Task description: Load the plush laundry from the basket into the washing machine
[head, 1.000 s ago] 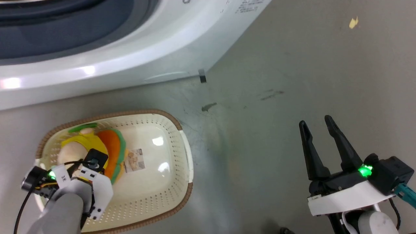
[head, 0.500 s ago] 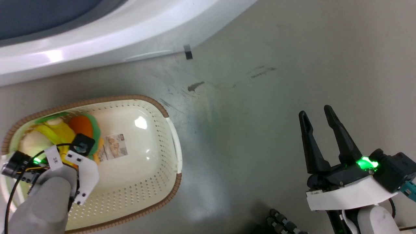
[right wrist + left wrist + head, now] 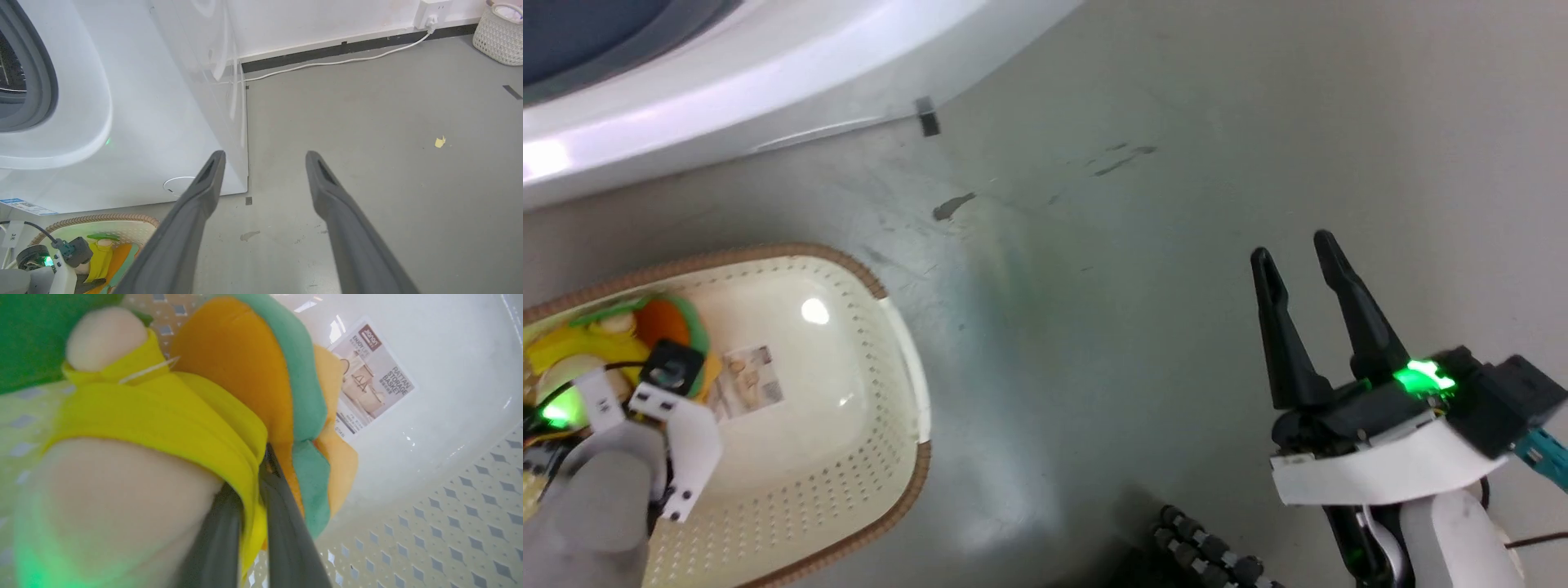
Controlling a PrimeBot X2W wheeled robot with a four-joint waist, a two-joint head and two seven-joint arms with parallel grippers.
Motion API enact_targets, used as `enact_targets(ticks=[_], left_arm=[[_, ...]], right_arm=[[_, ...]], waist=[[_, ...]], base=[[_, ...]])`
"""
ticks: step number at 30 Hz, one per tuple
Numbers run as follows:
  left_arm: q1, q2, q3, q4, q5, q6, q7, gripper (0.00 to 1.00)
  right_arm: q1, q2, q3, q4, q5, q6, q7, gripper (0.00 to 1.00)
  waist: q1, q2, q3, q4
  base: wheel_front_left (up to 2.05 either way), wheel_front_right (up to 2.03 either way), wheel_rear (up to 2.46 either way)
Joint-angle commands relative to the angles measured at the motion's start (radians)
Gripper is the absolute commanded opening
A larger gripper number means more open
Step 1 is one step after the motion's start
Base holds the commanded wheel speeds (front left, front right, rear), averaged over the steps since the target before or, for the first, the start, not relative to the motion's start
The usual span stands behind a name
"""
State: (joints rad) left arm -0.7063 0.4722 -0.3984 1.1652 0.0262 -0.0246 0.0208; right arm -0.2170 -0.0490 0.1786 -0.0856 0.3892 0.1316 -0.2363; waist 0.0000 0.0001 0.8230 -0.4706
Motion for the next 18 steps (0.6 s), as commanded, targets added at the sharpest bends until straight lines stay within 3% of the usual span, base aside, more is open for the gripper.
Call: enact_targets(ticks=[1, 8, 14, 18], left_arm=[[-0.008, 0.011, -0.002, 0.028, -0.007, 0.004, -0.005, 0.00], [0.017, -0.053, -0.007, 0.097, -0.060, 0.005, -0.137, 0.00], [0.073, -0.174, 0.003, 0.099, -0.105, 0.019, -0.230, 0.00], [0.118, -0.221, 0.010, 0.080, -0.131, 0.018, -0.264, 0.00]], right_arm=[[-0.025, -0.001, 0.007, 0.002, 0.011, -0.001, -0.010, 1.00], [-0.024, -0.001, -0.027, 0.022, -0.029, -0.001, -0.024, 1.00], [0.038, -0.001, -0.055, 0.043, -0.094, -0.001, -0.025, 1.00], [0.080, -0.001, -0.065, 0.051, -0.132, -0.001, -0.025, 1.00]], waist=[[0.0000, -0.0001, -0.018, -0.018], [0.0000, -0.0001, -0.150, 0.024], [0.0000, -0.0001, -0.339, 0.112], [0.0000, -0.0001, -0.442, 0.160]], base=[[0.00, 0.00, 0.00], [0.00, 0.00, 0.00], [0.00, 0.00, 0.00], [0.00, 0.00, 0.00]])
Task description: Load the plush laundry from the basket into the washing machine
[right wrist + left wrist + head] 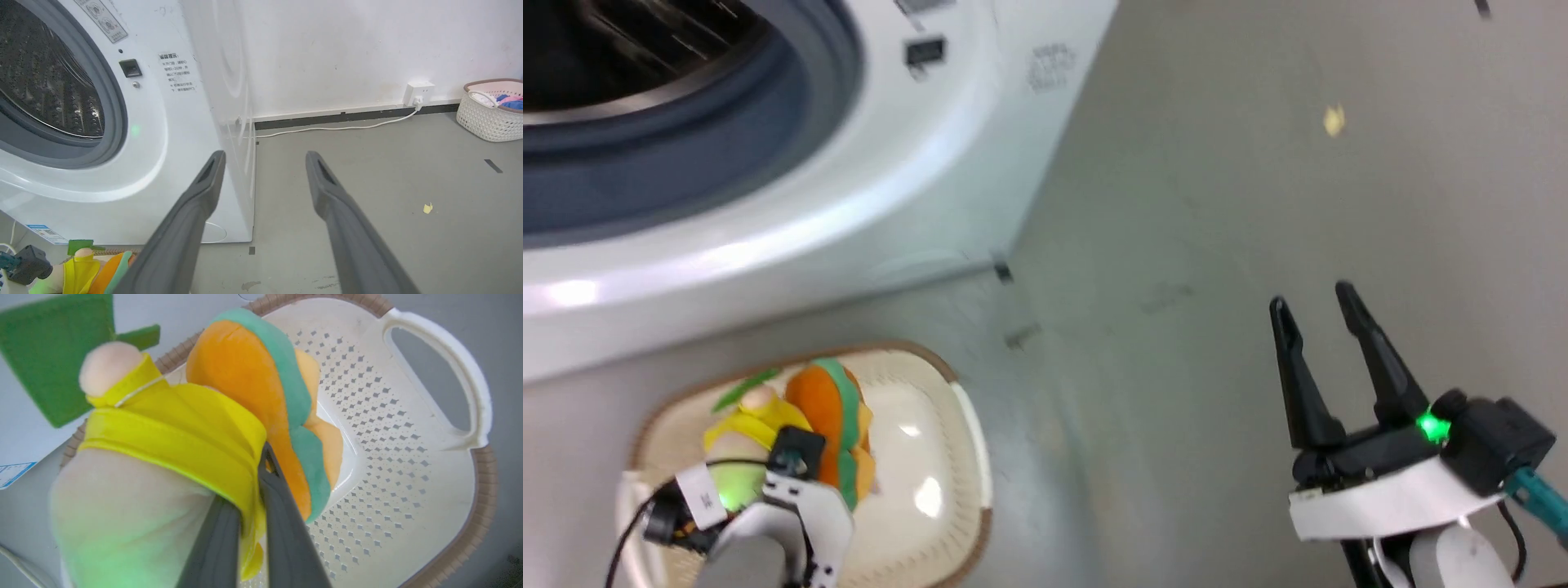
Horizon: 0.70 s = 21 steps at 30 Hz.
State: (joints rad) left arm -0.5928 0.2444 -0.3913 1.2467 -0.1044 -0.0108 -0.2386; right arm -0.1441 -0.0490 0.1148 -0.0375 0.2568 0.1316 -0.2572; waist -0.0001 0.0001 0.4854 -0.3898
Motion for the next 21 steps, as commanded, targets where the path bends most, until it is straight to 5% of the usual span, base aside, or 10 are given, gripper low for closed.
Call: enact_targets(ticks=[1, 6, 10, 11, 21], left_arm=[[0.017, -0.003, 0.006, -0.011, -0.007, 0.003, -0.010, 0.00], [0.080, -0.038, 0.037, -0.115, -0.055, -0.002, -0.022, 0.00], [0.153, -0.040, 0.060, -0.301, -0.070, 0.016, -0.023, 0.00], [0.216, -0.040, 0.080, -0.440, -0.078, 0.030, -0.023, 0.00], [0.327, -0.025, 0.162, -0.890, -0.075, 0.080, -0.023, 0.00]], right_arm=[[0.017, -0.001, -0.004, 0.005, -0.009, -0.001, -0.005, 1.00], [0.061, -0.001, -0.021, 0.004, -0.042, -0.001, -0.005, 1.00], [0.092, -0.001, -0.036, 0.004, -0.060, -0.001, -0.005, 1.00], [0.107, -0.001, -0.043, 0.004, -0.065, -0.001, -0.005, 1.00], [0.097, -0.001, -0.044, -0.010, -0.064, -0.001, -0.005, 1.00]], waist=[[0.0001, -0.0001, -0.130, 0.091], [0.0001, -0.0001, -0.216, 0.143], [0.0001, -0.0001, -0.263, 0.181], [0.0001, -0.0001, -0.288, 0.199], [0.0001, -0.0001, -0.259, 0.210]], base=[[0.00, 0.00, 0.00], [0.00, 0.00, 0.00], [0.00, 0.00, 0.00], [0.00, 0.00, 0.00], [0.00, 0.00, 0.00]])
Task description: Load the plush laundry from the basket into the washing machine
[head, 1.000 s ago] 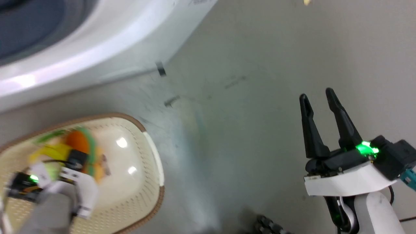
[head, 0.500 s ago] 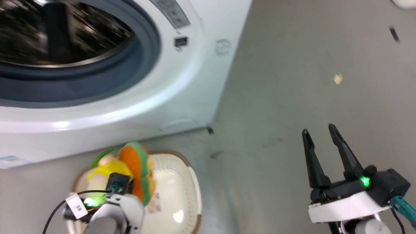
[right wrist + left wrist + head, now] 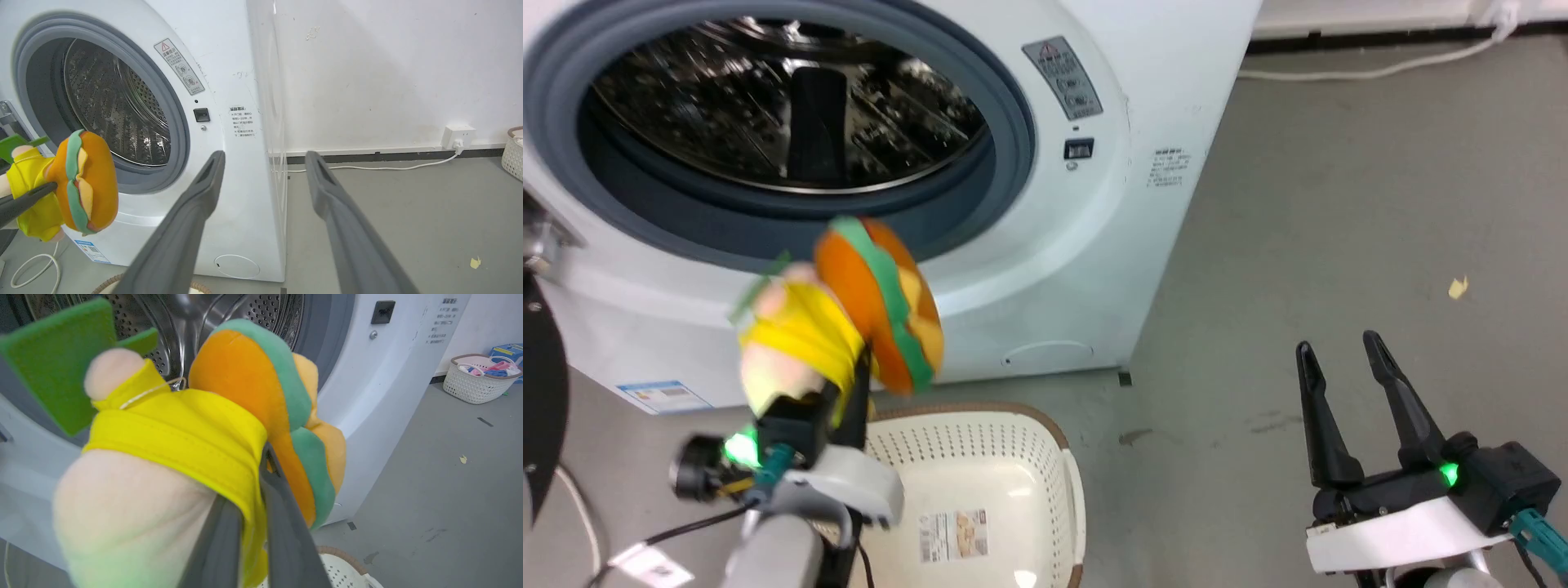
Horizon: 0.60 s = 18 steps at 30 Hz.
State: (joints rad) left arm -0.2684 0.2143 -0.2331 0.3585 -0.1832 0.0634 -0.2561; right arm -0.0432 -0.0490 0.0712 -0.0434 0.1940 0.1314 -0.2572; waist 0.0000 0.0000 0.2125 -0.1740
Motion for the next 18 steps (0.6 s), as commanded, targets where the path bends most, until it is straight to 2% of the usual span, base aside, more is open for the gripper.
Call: enact_targets(ticks=[1, 5, 10, 14, 18], left_arm=[[-0.001, 0.011, 0.012, -0.038, 0.006, 0.007, -0.006, 0.00], [-0.050, 0.046, 0.053, -0.147, 0.014, 0.011, -0.006, 0.00], [-0.168, 0.113, 0.106, -0.174, 0.009, 0.004, 0.010, 0.00], [-0.294, 0.177, 0.126, -0.168, 0.018, -0.015, 0.062, 0.00], [-0.454, 0.243, 0.137, -0.139, 0.017, -0.055, 0.144, 0.00]], right_arm=[[-0.009, -0.001, 0.001, -0.007, 0.000, -0.001, -0.005, 1.00], [-0.036, -0.001, 0.009, -0.018, 0.011, -0.001, -0.005, 1.00], [-0.074, -0.001, 0.007, -0.022, 0.038, -0.001, -0.005, 1.00], [-0.111, -0.001, 0.013, -0.024, 0.065, -0.001, -0.005, 1.00], [-0.143, -0.001, 0.012, -0.027, 0.094, -0.001, -0.005, 1.00]], waist=[[0.0000, 0.0000, 0.029, -0.010], [0.0000, 0.0000, 0.101, -0.038], [0.0000, 0.0000, 0.211, -0.088], [0.0000, 0.0000, 0.296, -0.131], [0.0000, 0.0000, 0.381, -0.168]], base=[[0.00, 0.00, 0.00], [0.00, 0.00, 0.00], [0.00, 0.00, 0.00], [0.00, 0.00, 0.00], [0.00, 0.00, 0.00]])
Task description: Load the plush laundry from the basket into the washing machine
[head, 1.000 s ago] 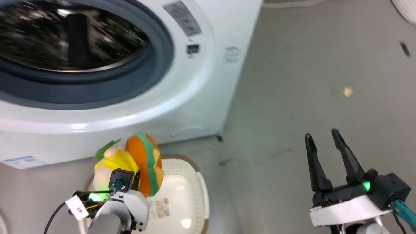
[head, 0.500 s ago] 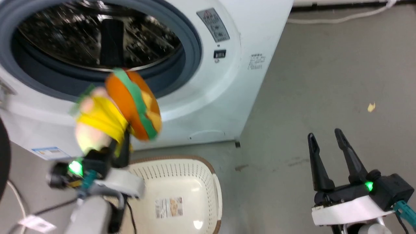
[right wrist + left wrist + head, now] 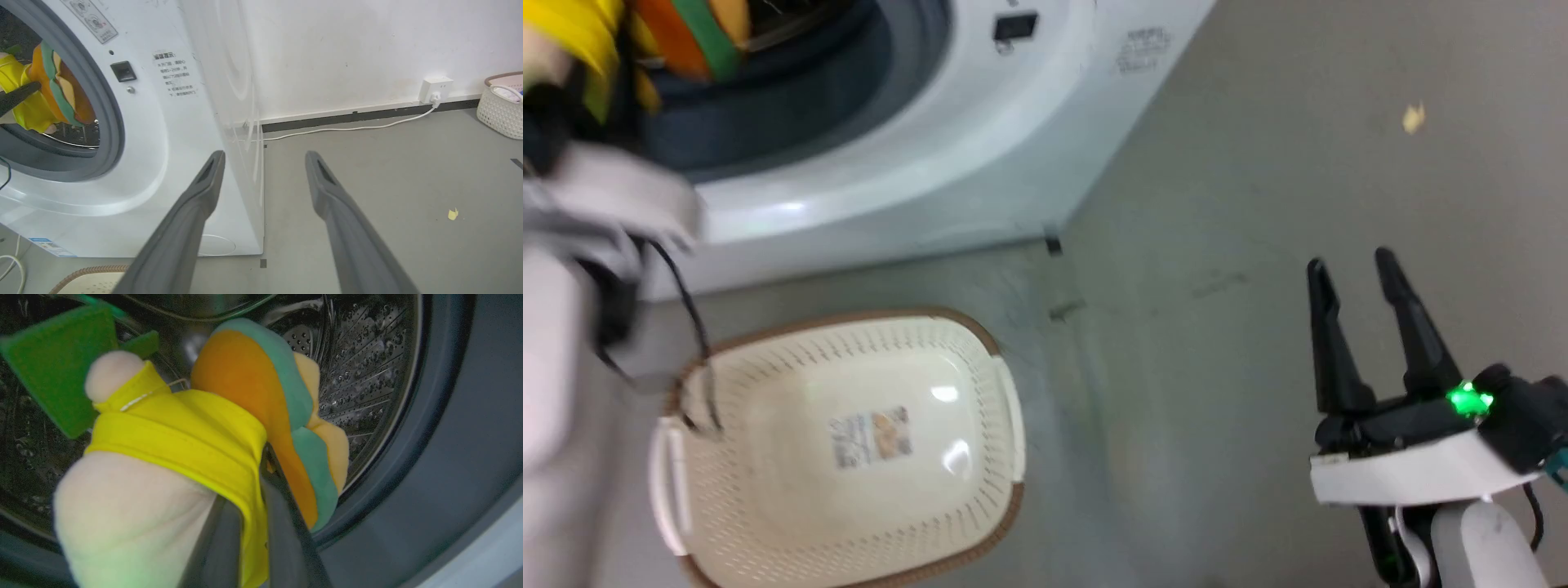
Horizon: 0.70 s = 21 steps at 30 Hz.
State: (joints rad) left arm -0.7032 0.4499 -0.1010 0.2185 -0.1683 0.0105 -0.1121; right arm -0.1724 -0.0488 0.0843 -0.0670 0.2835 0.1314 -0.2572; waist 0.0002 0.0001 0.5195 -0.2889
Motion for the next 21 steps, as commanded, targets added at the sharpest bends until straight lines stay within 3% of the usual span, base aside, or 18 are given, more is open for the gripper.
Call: enact_targets(ticks=[1, 9, 16, 21], left_arm=[[-0.060, 0.028, 0.002, 0.017, 0.010, -0.012, 0.025, 0.00], [-0.368, 0.157, -0.025, 0.178, 0.046, -0.090, 0.204, 0.00], [-0.508, 0.202, -0.063, 0.341, 0.052, -0.118, 0.293, 0.00], [-0.532, 0.216, -0.090, 0.420, 0.049, -0.127, 0.294, 0.00]], right_arm=[[-0.021, -0.001, -0.001, -0.002, 0.011, -0.001, -0.005, 1.00], [-0.062, -0.001, 0.020, 0.007, 0.060, -0.001, -0.005, 1.00], [-0.074, -0.001, 0.041, 0.013, 0.086, -0.001, -0.005, 1.00], [-0.081, -0.001, 0.039, 0.019, 0.089, -0.001, -0.005, 1.00]], waist=[[-0.0002, -0.0001, 0.092, -0.062], [-0.0002, -0.0001, 0.200, -0.125], [-0.0002, -0.0001, 0.234, -0.150], [-0.0002, -0.0001, 0.230, -0.150]], base=[[0.00, 0.00, 0.00], [0.00, 0.00, 0.00], [0.00, 0.00, 0.00], [0.00, 0.00, 0.00]])
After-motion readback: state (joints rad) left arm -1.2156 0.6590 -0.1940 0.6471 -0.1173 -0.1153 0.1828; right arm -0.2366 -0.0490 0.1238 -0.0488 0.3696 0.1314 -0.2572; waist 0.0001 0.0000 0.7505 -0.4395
